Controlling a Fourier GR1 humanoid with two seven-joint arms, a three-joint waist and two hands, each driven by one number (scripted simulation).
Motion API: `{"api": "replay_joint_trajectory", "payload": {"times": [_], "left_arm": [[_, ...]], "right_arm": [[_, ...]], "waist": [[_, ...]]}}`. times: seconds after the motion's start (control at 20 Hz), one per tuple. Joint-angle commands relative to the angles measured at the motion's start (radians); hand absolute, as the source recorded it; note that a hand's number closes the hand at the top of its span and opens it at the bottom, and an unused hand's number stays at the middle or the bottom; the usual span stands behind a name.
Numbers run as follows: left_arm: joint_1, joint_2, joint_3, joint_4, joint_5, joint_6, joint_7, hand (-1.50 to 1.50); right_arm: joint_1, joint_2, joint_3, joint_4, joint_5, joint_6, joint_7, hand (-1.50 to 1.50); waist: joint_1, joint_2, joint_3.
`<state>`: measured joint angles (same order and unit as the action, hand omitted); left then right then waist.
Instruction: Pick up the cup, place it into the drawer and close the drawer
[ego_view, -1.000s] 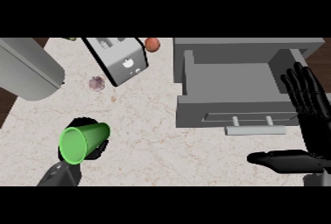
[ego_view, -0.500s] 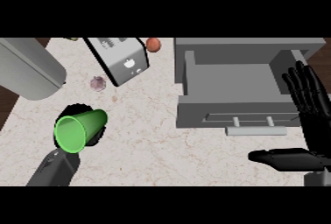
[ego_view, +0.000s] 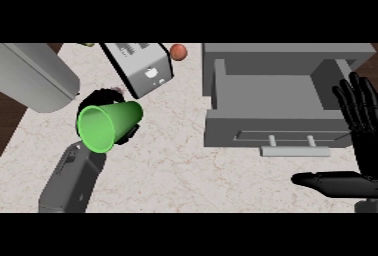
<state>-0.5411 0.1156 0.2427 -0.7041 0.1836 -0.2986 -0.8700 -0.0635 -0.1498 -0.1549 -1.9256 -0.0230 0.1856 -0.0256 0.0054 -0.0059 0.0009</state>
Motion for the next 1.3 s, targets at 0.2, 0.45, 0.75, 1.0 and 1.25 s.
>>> {"api": "replay_joint_trajectory", "payload": {"times": [0.2,0.45,0.75,1.0,1.25], "left_arm": [[-0.128,-0.066,-0.084,-0.306,0.005,0.137,0.292,1.5],[-0.187,-0.106,-0.158,-0.431,-0.04,0.254,0.449,1.5],[-0.412,-0.115,-0.22,-0.263,-0.042,0.38,0.53,1.5],[-0.521,-0.115,-0.328,-0.176,0.039,0.526,0.566,1.5],[-0.625,-0.116,-0.346,0.001,0.121,0.556,0.54,1.5]], "right_arm": [[0.023,-0.017,-0.032,0.026,-0.009,0.017,-0.033,-1.5],[0.023,-0.013,-0.03,0.016,-0.009,0.014,-0.017,-1.5],[-0.035,-0.02,-0.03,0.036,-0.031,0.02,0.014,-1.5],[0.033,-0.026,-0.038,-0.025,-0.046,0.043,0.008,-1.5],[-0.041,-0.041,-0.046,0.019,-0.069,0.047,0.044,-1.5]], "waist": [[0.0,0.0,0.0],[-0.006,0.002,0.0],[-0.022,0.008,-0.001],[-0.034,0.008,-0.001],[-0.039,0.012,-0.001]]}}
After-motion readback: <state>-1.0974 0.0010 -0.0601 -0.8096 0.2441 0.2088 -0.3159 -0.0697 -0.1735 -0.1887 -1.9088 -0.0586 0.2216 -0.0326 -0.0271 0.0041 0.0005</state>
